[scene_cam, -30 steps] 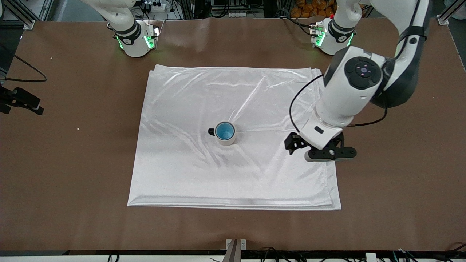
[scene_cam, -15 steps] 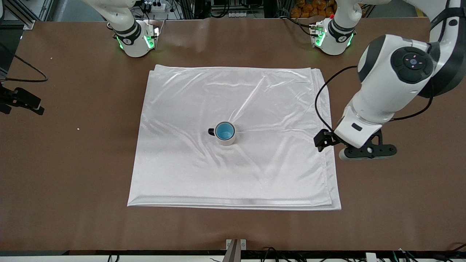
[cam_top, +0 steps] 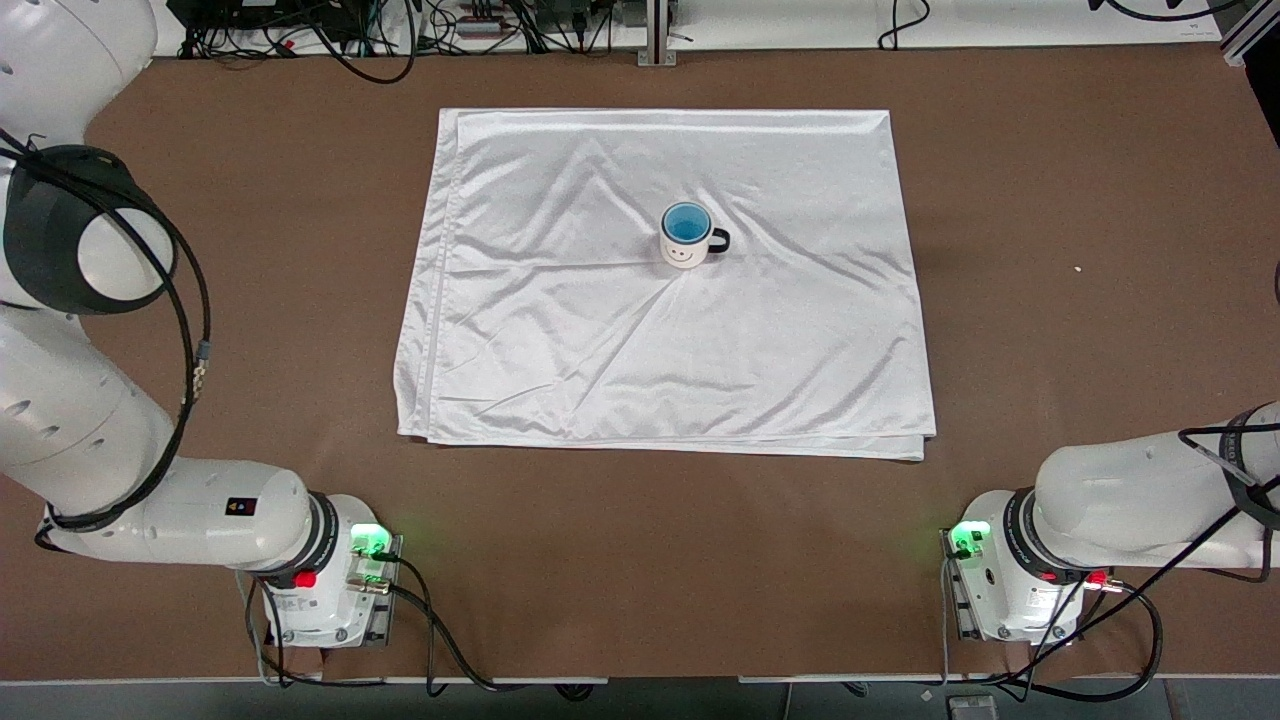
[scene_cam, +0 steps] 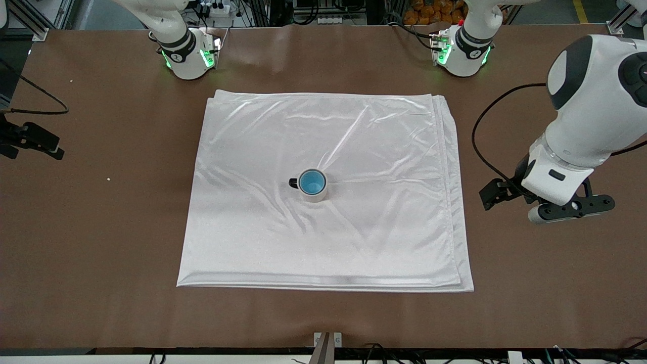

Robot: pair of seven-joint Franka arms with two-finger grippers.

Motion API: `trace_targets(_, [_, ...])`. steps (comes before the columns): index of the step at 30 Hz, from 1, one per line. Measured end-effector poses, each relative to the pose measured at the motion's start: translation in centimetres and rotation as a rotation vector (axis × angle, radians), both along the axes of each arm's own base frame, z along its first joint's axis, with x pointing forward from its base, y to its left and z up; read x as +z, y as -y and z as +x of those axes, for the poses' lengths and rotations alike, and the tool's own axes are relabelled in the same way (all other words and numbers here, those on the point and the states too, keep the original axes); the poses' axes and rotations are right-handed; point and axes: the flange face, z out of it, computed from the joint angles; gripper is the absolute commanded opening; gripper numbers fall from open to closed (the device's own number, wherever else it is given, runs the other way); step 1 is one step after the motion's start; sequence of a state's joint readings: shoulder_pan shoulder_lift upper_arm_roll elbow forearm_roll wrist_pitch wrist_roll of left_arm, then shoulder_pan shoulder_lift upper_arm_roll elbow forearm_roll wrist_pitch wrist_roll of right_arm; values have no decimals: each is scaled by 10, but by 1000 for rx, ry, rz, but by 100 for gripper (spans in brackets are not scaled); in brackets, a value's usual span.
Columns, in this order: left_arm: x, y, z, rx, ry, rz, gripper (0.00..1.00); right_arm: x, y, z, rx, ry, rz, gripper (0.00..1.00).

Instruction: Place blue cup into white mug on cloth

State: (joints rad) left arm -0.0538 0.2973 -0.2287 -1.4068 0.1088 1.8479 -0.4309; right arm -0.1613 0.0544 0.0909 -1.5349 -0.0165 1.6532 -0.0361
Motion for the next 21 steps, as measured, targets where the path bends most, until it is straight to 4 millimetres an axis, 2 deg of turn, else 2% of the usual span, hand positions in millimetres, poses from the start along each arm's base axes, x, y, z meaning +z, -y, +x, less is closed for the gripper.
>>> trace_targets(9, [13,-5,-8,-15,-2,17,100,0,0,0,-1,-1,-2,100])
trace_targets(21, [31,-53,-13,-83,-26,27,100,-1,6,-1,-11,-3,-3,100])
